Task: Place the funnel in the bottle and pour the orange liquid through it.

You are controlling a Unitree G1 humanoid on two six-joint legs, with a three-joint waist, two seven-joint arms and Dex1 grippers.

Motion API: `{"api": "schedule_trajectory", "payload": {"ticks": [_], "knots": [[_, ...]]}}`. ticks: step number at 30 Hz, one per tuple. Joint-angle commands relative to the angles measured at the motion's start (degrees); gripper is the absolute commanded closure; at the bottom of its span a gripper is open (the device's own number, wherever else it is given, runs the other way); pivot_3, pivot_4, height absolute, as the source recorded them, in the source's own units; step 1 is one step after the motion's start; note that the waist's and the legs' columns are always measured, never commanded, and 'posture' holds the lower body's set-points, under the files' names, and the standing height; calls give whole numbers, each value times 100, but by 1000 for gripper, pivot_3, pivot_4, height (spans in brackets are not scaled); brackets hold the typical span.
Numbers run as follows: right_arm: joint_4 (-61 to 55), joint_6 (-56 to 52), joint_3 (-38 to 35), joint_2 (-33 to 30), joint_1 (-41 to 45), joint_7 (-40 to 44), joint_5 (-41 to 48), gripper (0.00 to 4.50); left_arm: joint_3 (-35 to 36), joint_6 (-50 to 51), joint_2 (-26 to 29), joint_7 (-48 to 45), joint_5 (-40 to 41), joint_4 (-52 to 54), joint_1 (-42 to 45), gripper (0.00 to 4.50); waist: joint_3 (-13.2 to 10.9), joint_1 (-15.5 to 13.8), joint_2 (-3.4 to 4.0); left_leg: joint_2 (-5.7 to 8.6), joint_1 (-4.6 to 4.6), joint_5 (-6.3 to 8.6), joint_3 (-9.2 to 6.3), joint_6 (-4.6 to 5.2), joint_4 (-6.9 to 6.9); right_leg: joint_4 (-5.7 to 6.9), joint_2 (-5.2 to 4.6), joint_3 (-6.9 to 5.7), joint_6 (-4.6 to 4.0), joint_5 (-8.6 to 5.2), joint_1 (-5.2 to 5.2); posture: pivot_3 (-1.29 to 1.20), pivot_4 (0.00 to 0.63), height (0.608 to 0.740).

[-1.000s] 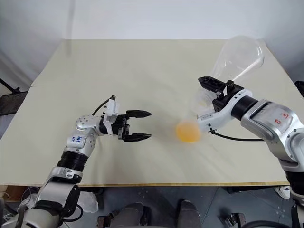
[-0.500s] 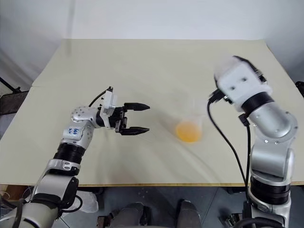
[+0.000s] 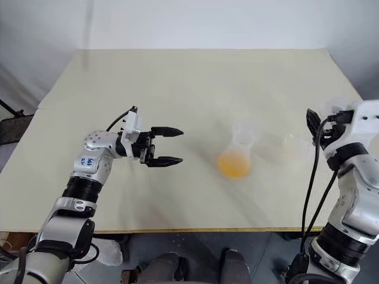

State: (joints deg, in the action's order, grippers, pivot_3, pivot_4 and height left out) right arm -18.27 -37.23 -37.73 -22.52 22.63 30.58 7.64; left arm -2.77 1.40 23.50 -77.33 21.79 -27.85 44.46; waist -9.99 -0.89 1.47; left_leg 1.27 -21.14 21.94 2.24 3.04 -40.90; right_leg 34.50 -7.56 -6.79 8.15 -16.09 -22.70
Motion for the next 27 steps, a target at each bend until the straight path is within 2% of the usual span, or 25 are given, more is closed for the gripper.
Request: {"api": "schedule_trajectory", "payload": {"ticks": [1, 9, 10, 14, 27], "knots": [[448, 594, -146, -257, -146, -138, 216, 1993, 75, 78, 49, 0, 56, 288, 0, 0, 0, 1, 0, 0, 0, 0, 0, 0, 0, 0, -1, 1, 0, 0, 0, 0, 150, 740], [983, 970, -39, -523, -193, -419, 594, 1993, 156, 202, 89, 124, 81, 434, -211, 0, 0, 19, 1, -3, 0, 0, 0, 0, 0, 1, -2, 6, 0, 0, -2, 0, 150, 740], [1003, 951, -42, -541, -198, -425, 679, 1256, 159, 206, 85, 134, 81, 443, -222, 0, 0, 18, 1, -4, 0, 0, 0, 0, 0, 1, -2, 5, 0, 0, -1, 0, 150, 740], [843, 887, 37, -603, -322, -487, 862, 30, 208, 191, 58, 184, 94, 391, -227, 0, 0, -5, 1, -4, -1, 0, -2, 0, -1, 1, -2, 5, 0, 0, -1, 0, 150, 740], [416, 509, -184, -1217, -452, -753, 1503, 30, 226, 35, -104, 174, 54, 70, -96, 0, 0, -44, 1, -2, -4, 0, 0, 0, -4, 1, -4, 7, 0, 0, -1, 0, 150, 740]]}}
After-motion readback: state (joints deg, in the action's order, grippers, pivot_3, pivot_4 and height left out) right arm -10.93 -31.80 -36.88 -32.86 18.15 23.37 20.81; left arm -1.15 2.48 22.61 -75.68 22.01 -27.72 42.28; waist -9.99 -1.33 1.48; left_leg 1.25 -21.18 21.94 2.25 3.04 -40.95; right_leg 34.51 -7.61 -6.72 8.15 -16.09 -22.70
